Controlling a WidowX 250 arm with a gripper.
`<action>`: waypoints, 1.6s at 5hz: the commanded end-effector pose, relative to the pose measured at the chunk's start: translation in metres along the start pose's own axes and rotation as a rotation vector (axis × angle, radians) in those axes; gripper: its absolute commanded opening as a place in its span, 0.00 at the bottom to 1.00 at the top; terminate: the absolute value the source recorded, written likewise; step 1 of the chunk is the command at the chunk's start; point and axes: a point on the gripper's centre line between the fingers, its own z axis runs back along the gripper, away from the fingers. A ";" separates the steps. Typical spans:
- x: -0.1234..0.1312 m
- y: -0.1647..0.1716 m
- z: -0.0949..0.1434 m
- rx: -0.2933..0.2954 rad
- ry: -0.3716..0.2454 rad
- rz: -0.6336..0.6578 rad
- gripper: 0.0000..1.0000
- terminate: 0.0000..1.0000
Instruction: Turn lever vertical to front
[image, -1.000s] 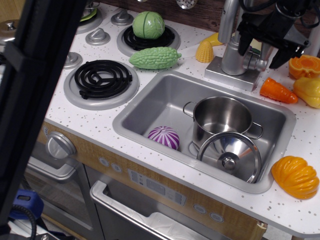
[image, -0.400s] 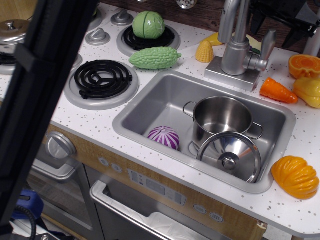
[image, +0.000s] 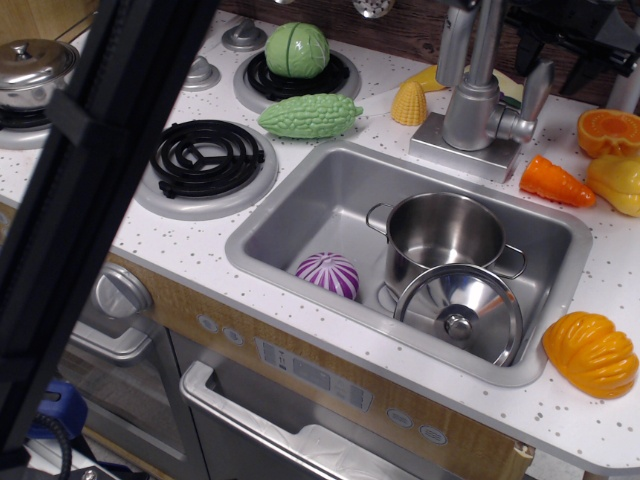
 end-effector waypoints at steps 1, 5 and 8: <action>0.002 -0.003 0.037 0.000 -0.017 0.063 0.00 0.00; -0.026 -0.008 0.033 -0.065 0.216 0.097 0.00 0.00; -0.042 -0.011 0.011 -0.105 0.218 0.106 0.00 0.00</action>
